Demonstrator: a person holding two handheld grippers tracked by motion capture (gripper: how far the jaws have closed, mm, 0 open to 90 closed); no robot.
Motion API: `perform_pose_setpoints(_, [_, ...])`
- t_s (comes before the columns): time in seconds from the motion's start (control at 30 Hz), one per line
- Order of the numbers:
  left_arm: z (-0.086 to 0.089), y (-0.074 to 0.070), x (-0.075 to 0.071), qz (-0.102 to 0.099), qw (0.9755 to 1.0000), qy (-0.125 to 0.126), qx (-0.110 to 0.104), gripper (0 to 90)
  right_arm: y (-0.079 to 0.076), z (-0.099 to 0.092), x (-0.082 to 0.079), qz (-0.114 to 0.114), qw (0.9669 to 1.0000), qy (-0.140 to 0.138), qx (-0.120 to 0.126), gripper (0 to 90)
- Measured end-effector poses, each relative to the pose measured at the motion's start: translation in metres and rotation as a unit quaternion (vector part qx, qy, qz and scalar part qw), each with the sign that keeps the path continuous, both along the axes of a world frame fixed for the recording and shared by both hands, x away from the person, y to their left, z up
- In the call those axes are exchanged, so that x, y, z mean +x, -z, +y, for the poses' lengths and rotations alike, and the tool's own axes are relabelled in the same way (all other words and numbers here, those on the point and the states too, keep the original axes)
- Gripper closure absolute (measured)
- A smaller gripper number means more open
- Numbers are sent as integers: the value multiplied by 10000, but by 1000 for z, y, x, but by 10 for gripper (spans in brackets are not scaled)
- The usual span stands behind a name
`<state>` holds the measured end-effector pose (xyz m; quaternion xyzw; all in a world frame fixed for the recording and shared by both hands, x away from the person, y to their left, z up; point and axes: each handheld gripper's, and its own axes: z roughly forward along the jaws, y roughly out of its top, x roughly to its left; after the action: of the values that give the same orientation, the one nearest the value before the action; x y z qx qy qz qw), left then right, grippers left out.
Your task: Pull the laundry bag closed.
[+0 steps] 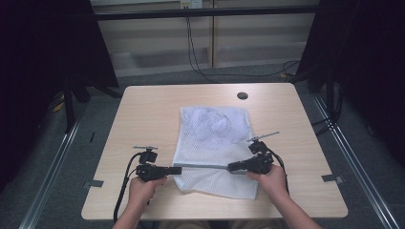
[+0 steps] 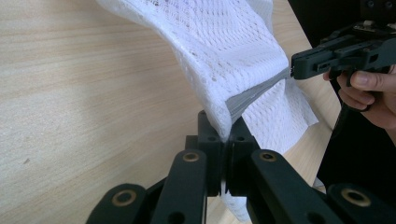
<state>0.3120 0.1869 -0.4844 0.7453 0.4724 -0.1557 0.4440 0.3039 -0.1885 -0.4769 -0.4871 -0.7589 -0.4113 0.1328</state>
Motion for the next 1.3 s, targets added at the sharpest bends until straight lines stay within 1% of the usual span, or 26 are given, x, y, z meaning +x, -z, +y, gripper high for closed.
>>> perform_pose_setpoints(0.03, [-1, 0, 0, -14, 10000, -1, 10, 878, 0, -1, 0, 6, 10000, 28, 39, 872])
perform_pose_setpoints(0.2, [0, -1, 0, -47, 10000, 13, 59, 878, -1, -2, -1, -22, 10000, -6, -16, 872])
perform_pose_setpoints(0.23, [0, -2, -1, -21, 10000, -56, 30, 878, -1, -3, -1, -13, 10000, -15, -18, 872])
perform_pose_setpoints(0.27, [1, -2, 0, -26, 10000, -62, 19, 878, -1, -3, -2, -15, 10000, -13, -37, 873])
perform_pose_setpoints(0.37, [1, 0, 0, -38, 10000, 5, 56, 878, 0, -6, -2, 8, 10000, 25, -28, 872])
perform_pose_setpoints(0.5, [0, -1, 0, -51, 10000, -2, 75, 878, 0, -9, -2, 6, 10000, 32, -15, 872])
perform_pose_setpoints(0.53, [0, -1, 0, -33, 10000, -28, 45, 878, 0, -9, -3, -3, 10000, 34, -38, 872])
perform_pose_setpoints(0.63, [2, -1, 0, -44, 10000, -28, 54, 878, 0, -11, -3, 2, 10000, 61, -67, 873])
perform_pose_setpoints(0.7, [1, -1, 0, -43, 10000, 3, 68, 878, 1, -12, -3, 8, 10000, 71, -23, 872])
perform_pose_setpoints(0.77, [0, -1, 0, -32, 10000, 11, 71, 878, 0, -13, -4, 12, 10000, 76, -49, 872])
perform_pose_setpoints(0.83, [1, -1, 0, -44, 10000, -13, 74, 879, 0, -14, -4, -18, 10000, 69, -41, 873])
perform_pose_setpoints(0.9, [1, -1, 0, -29, 10000, -50, 48, 879, 0, -15, -4, 7, 10000, 71, -35, 872])
perform_pose_setpoints(1.07, [0, -1, 0, -27, 10000, -30, 48, 878, 0, -17, -4, -18, 9999, 100, -47, 872])
perform_pose_setpoints(1.3, [0, -1, 1, -21, 10000, -33, 58, 879, -1, -18, -5, 24, 9999, 109, -16, 872])
